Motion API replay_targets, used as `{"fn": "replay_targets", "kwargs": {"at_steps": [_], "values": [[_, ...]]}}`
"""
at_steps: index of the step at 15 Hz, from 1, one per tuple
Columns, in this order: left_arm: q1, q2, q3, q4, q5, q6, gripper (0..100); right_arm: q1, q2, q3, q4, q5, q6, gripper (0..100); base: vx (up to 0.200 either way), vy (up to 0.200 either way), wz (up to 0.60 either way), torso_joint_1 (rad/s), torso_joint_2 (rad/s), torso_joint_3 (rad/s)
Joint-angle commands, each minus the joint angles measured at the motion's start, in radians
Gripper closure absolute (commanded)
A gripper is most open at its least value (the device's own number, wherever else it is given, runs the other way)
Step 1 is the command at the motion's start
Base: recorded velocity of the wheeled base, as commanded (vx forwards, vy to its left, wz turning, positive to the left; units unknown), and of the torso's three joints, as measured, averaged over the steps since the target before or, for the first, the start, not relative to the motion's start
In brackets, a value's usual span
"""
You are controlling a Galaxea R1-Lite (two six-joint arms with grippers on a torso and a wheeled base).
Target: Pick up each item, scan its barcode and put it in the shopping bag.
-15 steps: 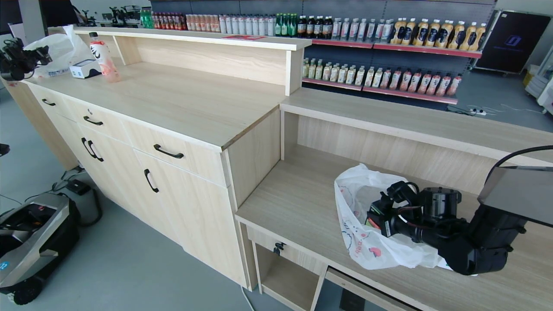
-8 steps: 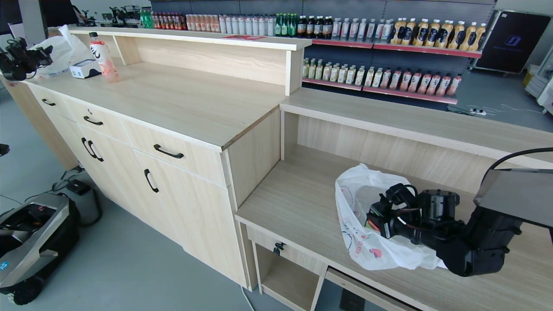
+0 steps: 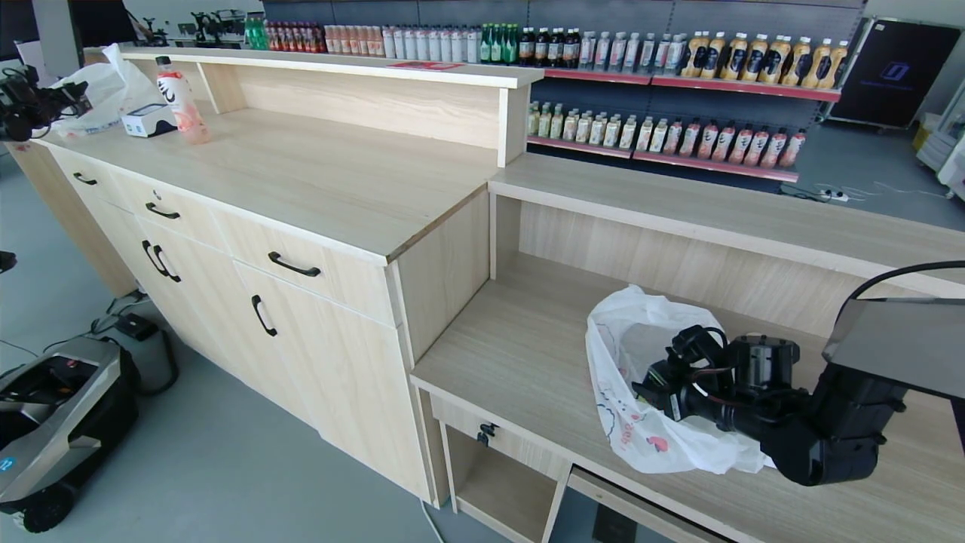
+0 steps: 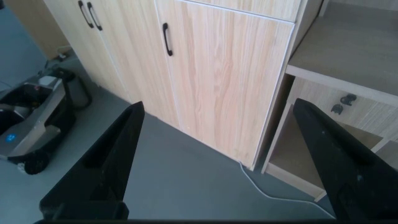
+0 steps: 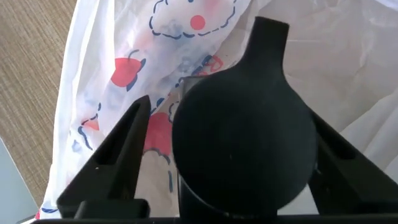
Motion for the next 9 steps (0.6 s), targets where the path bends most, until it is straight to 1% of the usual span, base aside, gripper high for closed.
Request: {"fn": "replay_targets", "kwargs": {"at_steps": [1, 3, 4, 6, 8, 9], "values": [[0.001, 0.0, 0.0, 0.0, 0.0, 0.0, 0, -0.003, -0.001, 0.0, 0.0, 0.001, 0.0, 0, 0.0, 0.0, 0.0, 0.0, 0.0, 0.0], [0.001, 0.0, 0.0, 0.0, 0.0, 0.0, 0, -0.003, -0.046, 0.003, 0.002, 0.011, 0.0, 0, 0.0, 0.0, 0.0, 0.0, 0.0, 0.0], [0.001, 0.0, 0.0, 0.0, 0.0, 0.0, 0, -0.003, -0.092, 0.005, 0.012, 0.031, 0.0, 0, 0.0, 0.0, 0.0, 0.0, 0.0, 0.0], [0.001, 0.0, 0.0, 0.0, 0.0, 0.0, 0, -0.001, -0.224, 0.014, 0.049, 0.031, -0.008, 0, 0.0, 0.0, 0.0, 0.0, 0.0, 0.0], [0.001, 0.0, 0.0, 0.0, 0.0, 0.0, 0, -0.02, -0.351, 0.032, 0.112, 0.025, -0.088, 0, 0.0, 0.0, 0.0, 0.0, 0.0, 0.0], [0.001, 0.0, 0.0, 0.0, 0.0, 0.0, 0, -0.057, -0.46, 0.068, 0.177, 0.027, -0.152, 0, 0.0, 0.0, 0.0, 0.0, 0.0, 0.0]]}}
